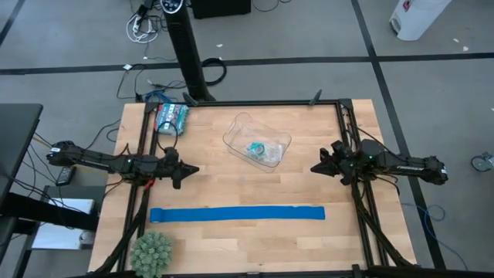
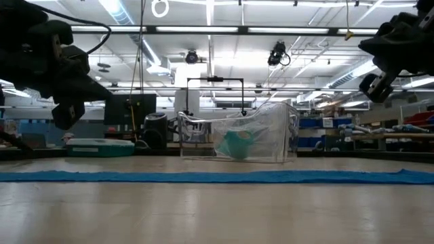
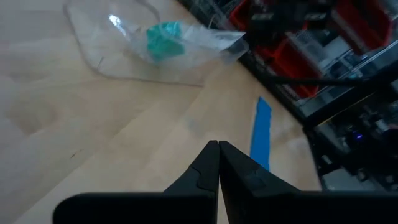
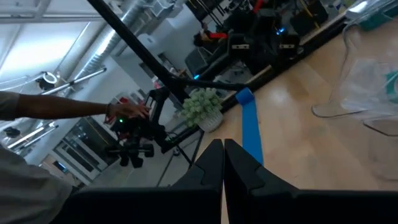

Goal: Roll bandage
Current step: Return to Home Position

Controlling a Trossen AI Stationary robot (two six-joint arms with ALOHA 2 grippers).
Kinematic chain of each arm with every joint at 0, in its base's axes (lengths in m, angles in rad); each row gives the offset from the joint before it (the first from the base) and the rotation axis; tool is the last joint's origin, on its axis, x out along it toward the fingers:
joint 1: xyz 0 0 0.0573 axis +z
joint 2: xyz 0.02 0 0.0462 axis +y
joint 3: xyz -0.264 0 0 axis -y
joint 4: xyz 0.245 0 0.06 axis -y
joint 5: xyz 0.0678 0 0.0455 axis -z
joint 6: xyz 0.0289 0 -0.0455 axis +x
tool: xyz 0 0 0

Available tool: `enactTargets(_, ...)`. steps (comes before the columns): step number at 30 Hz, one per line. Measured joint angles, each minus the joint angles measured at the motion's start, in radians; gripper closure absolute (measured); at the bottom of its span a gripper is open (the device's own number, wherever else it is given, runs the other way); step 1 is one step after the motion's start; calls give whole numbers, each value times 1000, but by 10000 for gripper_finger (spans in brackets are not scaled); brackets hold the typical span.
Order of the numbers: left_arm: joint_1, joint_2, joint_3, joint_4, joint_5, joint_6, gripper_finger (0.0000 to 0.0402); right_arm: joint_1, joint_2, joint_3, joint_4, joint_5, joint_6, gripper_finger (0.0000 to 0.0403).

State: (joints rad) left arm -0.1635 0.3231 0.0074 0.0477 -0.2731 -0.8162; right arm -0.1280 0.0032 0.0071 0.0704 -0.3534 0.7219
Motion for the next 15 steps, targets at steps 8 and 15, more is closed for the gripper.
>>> enactTargets(8, 0, -74, 0, -4, 1, 0, 385, 0, 0, 0, -2, 0, 0, 399)
enactTargets(15, 0, -130, 0, -6, 1, 0, 385, 0, 0, 0, -2, 0, 0, 401)
